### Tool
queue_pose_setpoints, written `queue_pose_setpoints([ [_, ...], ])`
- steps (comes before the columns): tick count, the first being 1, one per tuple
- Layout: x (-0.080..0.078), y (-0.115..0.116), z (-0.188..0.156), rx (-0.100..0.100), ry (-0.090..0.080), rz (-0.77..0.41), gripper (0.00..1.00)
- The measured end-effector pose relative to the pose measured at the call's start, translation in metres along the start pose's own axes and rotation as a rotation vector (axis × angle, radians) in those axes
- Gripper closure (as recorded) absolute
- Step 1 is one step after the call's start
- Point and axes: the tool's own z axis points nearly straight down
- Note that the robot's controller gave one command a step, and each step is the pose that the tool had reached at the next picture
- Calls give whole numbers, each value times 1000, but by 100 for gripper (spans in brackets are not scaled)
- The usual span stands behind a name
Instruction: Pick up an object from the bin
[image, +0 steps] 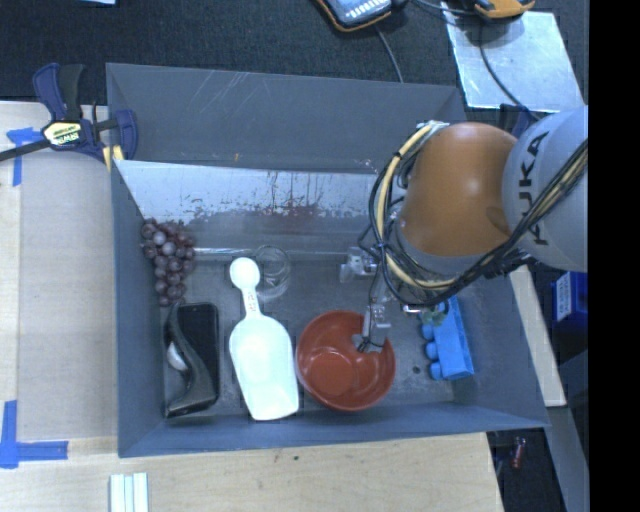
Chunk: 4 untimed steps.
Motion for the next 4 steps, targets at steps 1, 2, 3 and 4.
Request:
queue_pose_setpoints([
  [1, 0, 0, 0, 0, 0, 0, 0],
  [2, -10, 14, 93, 0, -5, -120, 0],
  [3, -28, -18, 95, -1, -12, -243, 100],
  [4, -28, -18, 95, -1, -12, -242, 100],
])
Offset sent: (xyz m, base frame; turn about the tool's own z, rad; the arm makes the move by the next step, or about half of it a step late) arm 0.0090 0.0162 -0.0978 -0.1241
